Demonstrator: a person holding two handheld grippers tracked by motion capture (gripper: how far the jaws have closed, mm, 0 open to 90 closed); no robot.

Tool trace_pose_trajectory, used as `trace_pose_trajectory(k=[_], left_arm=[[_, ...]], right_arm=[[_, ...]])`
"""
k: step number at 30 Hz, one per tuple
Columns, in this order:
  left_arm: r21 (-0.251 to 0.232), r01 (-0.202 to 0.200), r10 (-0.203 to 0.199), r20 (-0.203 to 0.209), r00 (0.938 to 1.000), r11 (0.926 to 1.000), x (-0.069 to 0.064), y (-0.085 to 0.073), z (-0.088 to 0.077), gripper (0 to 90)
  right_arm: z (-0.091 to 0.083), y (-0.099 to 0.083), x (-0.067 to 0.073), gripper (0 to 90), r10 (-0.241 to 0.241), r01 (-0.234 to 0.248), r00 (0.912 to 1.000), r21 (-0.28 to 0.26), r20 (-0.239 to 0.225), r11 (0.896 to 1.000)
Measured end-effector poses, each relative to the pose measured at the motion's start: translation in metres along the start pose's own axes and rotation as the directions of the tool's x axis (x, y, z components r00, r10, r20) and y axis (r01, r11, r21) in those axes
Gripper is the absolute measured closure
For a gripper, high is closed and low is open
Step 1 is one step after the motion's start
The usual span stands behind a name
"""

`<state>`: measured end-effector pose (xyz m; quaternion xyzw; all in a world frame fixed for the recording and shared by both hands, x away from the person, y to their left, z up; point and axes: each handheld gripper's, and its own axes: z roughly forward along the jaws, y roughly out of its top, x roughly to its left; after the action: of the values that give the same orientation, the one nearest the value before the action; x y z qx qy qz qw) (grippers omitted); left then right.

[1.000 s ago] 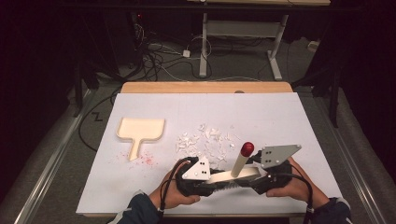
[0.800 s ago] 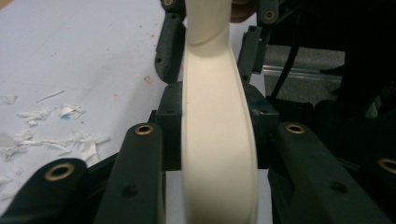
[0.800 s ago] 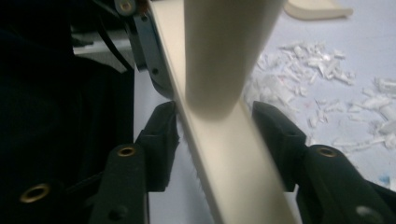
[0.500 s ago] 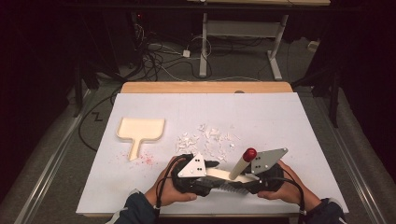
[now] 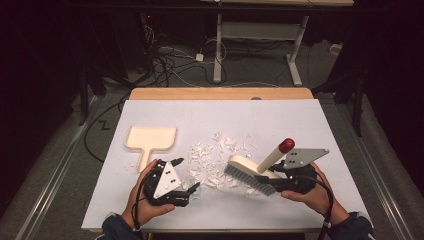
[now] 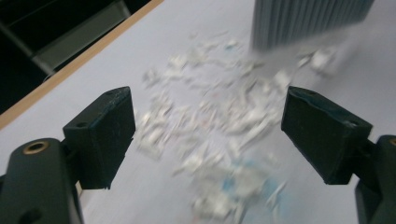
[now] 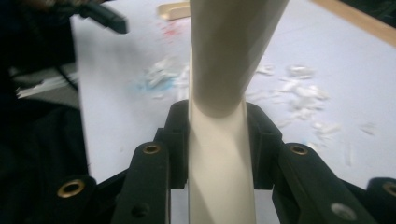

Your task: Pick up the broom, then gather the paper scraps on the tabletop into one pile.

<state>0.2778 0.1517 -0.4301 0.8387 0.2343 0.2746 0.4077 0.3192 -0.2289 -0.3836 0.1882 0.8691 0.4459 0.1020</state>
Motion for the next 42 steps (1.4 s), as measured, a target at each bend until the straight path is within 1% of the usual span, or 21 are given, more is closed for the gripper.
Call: trace_pose_trajectory(k=[1, 2, 4, 6, 7, 9, 12, 15, 17, 19, 21, 23, 26, 30, 32, 34, 37, 39, 40, 41, 42], left_arm=[[0.000, 0.000, 0.000, 0.000, 1.0000, 1.0000, 0.000, 0.000, 0.000, 16.6], [0.028, 0.016, -0.015, -0.028, 0.9995, 0.9995, 0.003, -0.012, -0.004, 16.6], [0.046, 0.016, -0.013, -0.071, 0.9974, 0.9988, 0.005, -0.022, -0.007, 15.1], [0.053, 0.030, -0.026, -0.076, 0.9968, 0.9982, 0.007, -0.027, -0.009, 14.9], [0.068, 0.050, -0.044, -0.094, 0.9947, 0.9964, 0.009, -0.037, -0.013, 14.9], [0.091, 0.075, -0.065, -0.105, 0.9923, 0.9930, 0.012, -0.046, -0.016, 14.9], [0.108, 0.093, -0.079, -0.132, 0.9881, 0.9897, 0.013, -0.058, -0.022, 14.9], [0.091, 0.123, -0.107, -0.166, 0.9804, 0.9882, 0.014, -0.067, -0.029, 14.9], [0.094, 0.149, -0.129, -0.190, 0.9733, 0.9844, 0.014, -0.072, -0.034, 14.9], [0.122, 0.140, -0.113, -0.208, 0.9716, 0.9825, 0.016, -0.078, -0.036, 14.9], [0.125, 0.167, -0.138, -0.210, 0.9679, 0.9780, 0.017, -0.082, -0.038, 14.9], [0.119, 0.185, -0.157, -0.210, 0.9650, 0.9756, 0.018, -0.084, -0.039, 14.9], [0.109, 0.190, -0.164, -0.210, 0.9638, 0.9757, 0.018, -0.084, -0.041, 14.9], [0.125, 0.174, -0.146, -0.203, 0.9682, 0.9768, 0.017, -0.085, -0.040, 14.9], [0.128, 0.173, -0.146, -0.200, 0.9689, 0.9765, 0.017, -0.086, -0.040, 14.9], [0.126, 0.173, -0.146, -0.198, 0.9692, 0.9767, 0.017, -0.086, -0.040, 14.9], [0.130, 0.166, -0.139, -0.197, 0.9705, 0.9774, 0.018, -0.086, -0.040, 14.9], [0.139, 0.167, -0.138, -0.196, 0.9709, 0.9762, 0.020, -0.087, -0.039, 14.9], [0.136, 0.170, -0.142, -0.192, 0.9711, 0.9760, 0.022, -0.087, -0.039, 14.9], [0.138, 0.170, -0.142, -0.193, 0.9708, 0.9757, 0.022, -0.087, -0.039, 14.9], [0.136, 0.173, -0.145, -0.193, 0.9705, 0.9755, 0.023, -0.087, -0.039, 14.9]], right_arm=[[-0.002, 0.000, -0.002, 67.7, 0.008, -0.008, 0.9997, -0.001, 0.022, 1.000], [-0.004, 0.000, -0.004, 67.7, 0.014, -0.014, 0.9991, 0.001, 0.040, 1.000], [-0.007, 0.001, -0.008, 67.8, 0.021, -0.021, 0.9975, -0.007, 0.068, 1.000], [-0.008, 0.001, -0.010, 67.8, 0.021, -0.020, 0.9969, -0.009, 0.076, 1.000], [-0.010, 0.002, -0.013, 67.8, 0.023, -0.022, 0.9941, -0.005, 0.106, 1.000], [-0.011, 0.001, -0.016, 67.8, 0.026, -0.027, 0.9924, 0.006, 0.120, 1.000], [-0.011, 0.001, -0.022, 67.8, 0.031, -0.037, 0.9845, 0.033, 0.173, 0.999], [-0.010, 0.000, -0.028, 67.8, 0.043, -0.049, 0.9807, 0.026, 0.191, 0.998], [-0.009, 0.000, -0.032, 67.8, 0.046, -0.053, 0.9782, 0.028, 0.202, 0.998], [-0.009, 0.000, -0.035, 67.8, 0.057, -0.064, 0.9748, 0.026, 0.215, 0.998], [-0.011, 0.002, -0.035, 67.8, 0.052, -0.059, 0.9718, 0.023, 0.230, 0.998], [-0.011, 0.006, -0.033, 67.8, 0.027, -0.037, 0.9622, 0.030, 0.271, 0.999], [-0.009, 0.009, -0.038, 67.8, 0.025, -0.033, 0.9579, 0.023, 0.286, 0.999], [0.002, 0.010, -0.054, 67.8, 0.028, -0.044, 0.9505, 0.046, 0.310, 0.998], [0.009, 0.014, -0.060, 67.8, 0.014, -0.037, 0.9428, 0.064, 0.333, 0.997], [0.017, 0.021, -0.067, 67.8, -0.003, -0.024, 0.9409, 0.077, 0.339, 0.997], [0.034, 0.030, -0.078, 67.8, -0.037, 0.000, 0.9300, 0.101, 0.366, 0.995], [0.048, 0.035, -0.086, 67.8, -0.062, 0.015, 0.9257, 0.126, 0.373, 0.992], [0.055, 0.038, -0.090, 67.9, -0.085, 0.029, 0.9155, 0.146, 0.393, 0.989], [0.062, 0.040, -0.093, 67.9, -0.108, 0.040, 0.9010, 0.166, 0.420, 0.985], [0.069, 0.042, -0.096, 67.9, -0.118, 0.040, 0.8952, 0.187, 0.430, 0.982]])
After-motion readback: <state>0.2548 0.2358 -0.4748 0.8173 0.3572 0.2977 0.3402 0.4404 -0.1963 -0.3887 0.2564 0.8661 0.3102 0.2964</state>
